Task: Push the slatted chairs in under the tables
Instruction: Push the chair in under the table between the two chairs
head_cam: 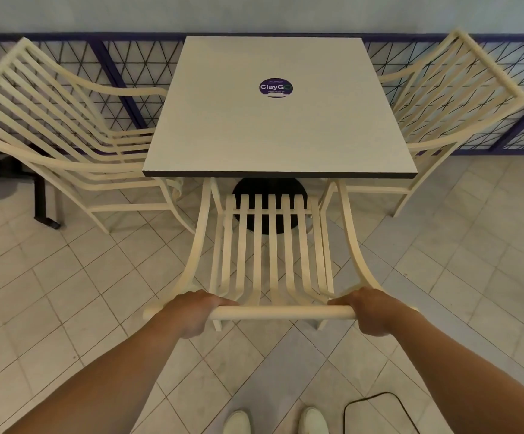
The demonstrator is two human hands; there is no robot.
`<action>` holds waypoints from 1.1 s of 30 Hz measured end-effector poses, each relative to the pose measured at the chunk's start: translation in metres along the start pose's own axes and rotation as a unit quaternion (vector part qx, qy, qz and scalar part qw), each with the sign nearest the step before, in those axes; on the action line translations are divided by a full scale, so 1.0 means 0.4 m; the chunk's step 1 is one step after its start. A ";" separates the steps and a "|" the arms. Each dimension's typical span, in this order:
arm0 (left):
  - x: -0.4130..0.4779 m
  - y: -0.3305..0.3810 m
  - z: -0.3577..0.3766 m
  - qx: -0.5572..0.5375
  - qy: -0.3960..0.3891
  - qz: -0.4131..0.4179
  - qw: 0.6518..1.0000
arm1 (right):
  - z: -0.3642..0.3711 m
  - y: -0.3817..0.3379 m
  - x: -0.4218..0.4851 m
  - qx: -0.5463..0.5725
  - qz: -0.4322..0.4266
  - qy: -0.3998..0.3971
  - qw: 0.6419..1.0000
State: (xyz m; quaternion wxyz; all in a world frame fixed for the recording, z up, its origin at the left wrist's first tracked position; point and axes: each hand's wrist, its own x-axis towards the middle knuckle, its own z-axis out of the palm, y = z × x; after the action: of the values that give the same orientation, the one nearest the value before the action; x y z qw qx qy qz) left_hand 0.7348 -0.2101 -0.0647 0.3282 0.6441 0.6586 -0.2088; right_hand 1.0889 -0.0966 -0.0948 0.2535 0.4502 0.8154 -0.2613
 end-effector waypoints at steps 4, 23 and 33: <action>0.015 -0.005 -0.009 -0.002 0.006 0.003 1.000 | -0.005 0.008 0.015 -0.004 0.002 -0.001 1.000; 0.068 0.003 -0.051 -0.001 0.024 -0.019 1.000 | -0.074 0.026 0.053 -0.002 0.007 0.001 1.000; 0.062 -0.009 -0.038 -0.004 0.006 -0.016 1.000 | -0.044 0.017 0.042 0.015 0.015 0.014 1.000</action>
State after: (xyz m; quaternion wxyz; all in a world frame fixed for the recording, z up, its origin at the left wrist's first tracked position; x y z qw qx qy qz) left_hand 0.7300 -0.1823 -0.0720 0.3233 0.6335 0.6717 -0.2075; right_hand 1.0839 -0.0718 -0.0940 0.2394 0.4700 0.8079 -0.2628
